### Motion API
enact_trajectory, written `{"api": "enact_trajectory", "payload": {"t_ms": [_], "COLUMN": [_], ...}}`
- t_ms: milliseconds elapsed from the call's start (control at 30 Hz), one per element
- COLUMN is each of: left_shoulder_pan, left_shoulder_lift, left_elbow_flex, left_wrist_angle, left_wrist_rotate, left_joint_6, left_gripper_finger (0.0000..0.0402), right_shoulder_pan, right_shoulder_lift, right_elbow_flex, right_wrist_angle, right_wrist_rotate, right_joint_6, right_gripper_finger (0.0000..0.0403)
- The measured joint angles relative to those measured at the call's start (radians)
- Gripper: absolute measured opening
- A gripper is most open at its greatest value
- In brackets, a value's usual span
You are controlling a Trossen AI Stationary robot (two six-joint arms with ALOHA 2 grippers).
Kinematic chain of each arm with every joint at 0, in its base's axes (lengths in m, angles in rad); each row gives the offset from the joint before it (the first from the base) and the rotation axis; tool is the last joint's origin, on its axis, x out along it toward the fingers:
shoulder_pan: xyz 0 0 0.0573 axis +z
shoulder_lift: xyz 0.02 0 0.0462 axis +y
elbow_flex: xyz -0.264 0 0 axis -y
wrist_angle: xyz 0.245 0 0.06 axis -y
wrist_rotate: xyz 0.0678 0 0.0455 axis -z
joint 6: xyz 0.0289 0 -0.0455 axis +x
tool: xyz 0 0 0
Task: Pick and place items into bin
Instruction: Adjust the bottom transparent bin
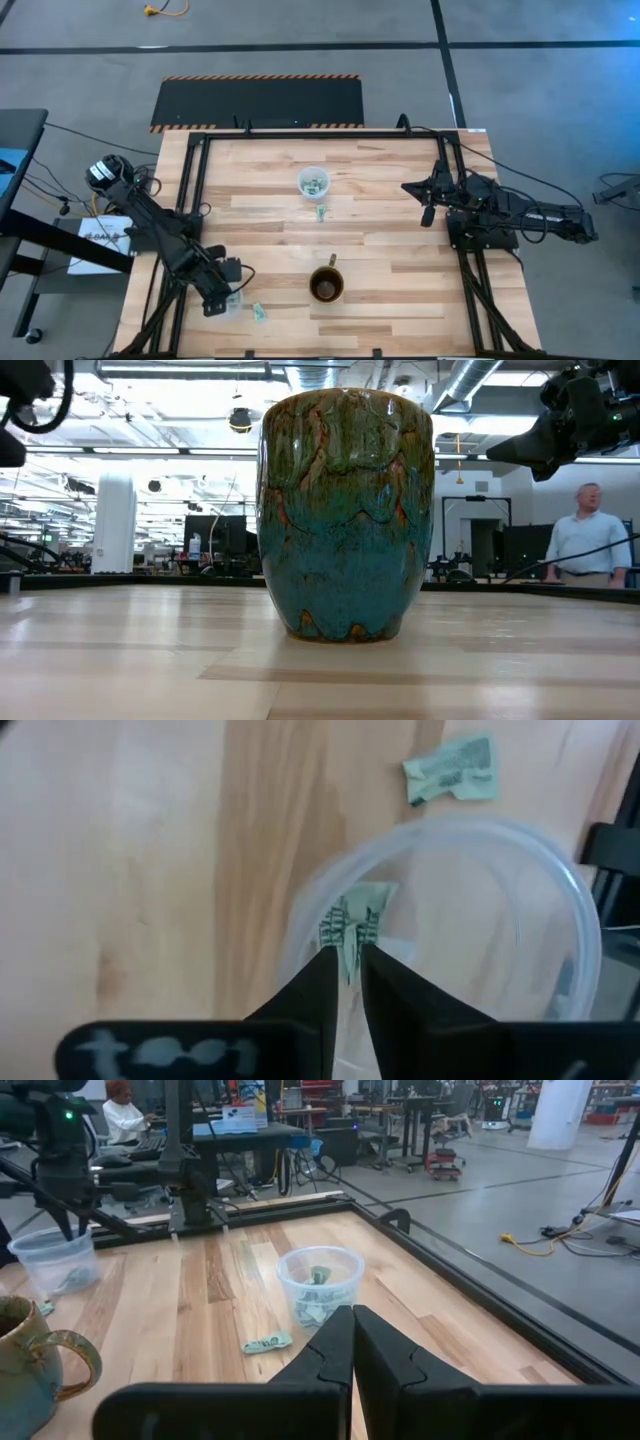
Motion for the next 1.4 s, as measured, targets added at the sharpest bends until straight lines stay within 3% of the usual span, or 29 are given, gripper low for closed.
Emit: {"api": "enact_trajectory", "payload": {"t_ms": [500,867,1400], "left_shoulder_pan": [0.103,0.200,0.237], "left_shoulder_lift": [0.000,0.000,0.000], "left_elbow_flex": [0.000,0.000,0.018], "left_wrist_angle": [-0.182,-0.202,-0.186], "left_wrist_rotate": [-0.121,-0.192,-0.207], "left_joint_6": [0.191,0.372,0.393], "left_gripper_finger": [0.0016,0.0016,0.0015], "right_shoulder_pan": [0.000,0.000,0.000], "right_shoulder_lift": [0.000,0.000,0.000], "right_elbow_flex": [0.000,0.000,0.000], "right_wrist_angle": [0.000,-0.001,-0.001], "right_wrist_rotate": [0.000,0.000,0.000], "right_joint_6": [0.000,0.000,0.000], "right_gripper_finger": [0.0000,0.0000,0.0000]}}
